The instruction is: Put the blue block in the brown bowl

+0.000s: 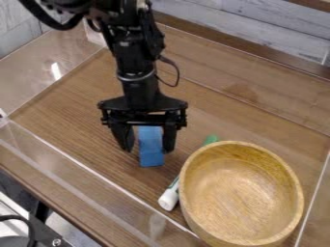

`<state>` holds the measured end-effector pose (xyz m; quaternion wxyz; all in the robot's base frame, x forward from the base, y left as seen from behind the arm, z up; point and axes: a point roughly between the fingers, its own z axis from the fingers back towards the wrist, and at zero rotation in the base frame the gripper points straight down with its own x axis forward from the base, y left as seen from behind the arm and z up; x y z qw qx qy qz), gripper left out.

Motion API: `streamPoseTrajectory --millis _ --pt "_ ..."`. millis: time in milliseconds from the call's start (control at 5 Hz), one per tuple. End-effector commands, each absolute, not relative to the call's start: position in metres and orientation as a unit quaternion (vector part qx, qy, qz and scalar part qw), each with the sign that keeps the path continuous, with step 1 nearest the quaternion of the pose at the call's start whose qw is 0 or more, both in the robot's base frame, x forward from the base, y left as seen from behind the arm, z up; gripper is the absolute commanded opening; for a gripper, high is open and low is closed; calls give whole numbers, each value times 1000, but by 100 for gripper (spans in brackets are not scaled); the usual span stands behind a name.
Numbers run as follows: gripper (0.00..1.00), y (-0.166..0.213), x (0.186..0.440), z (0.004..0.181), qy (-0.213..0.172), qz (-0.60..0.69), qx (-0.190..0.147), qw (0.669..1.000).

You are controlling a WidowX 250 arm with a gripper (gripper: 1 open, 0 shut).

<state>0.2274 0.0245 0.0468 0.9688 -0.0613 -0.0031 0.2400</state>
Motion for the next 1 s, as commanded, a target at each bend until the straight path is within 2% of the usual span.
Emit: streamPoseTrajectory --millis 0,200,400,800 --pt "100 26 234 47 -21 247 -63 967" --pt "100 26 235 41 -23 251 -63 966" --pt "0 26 236 37 -25 252 -63 965" --pt "0 26 236 47 -24 240 -52 969"
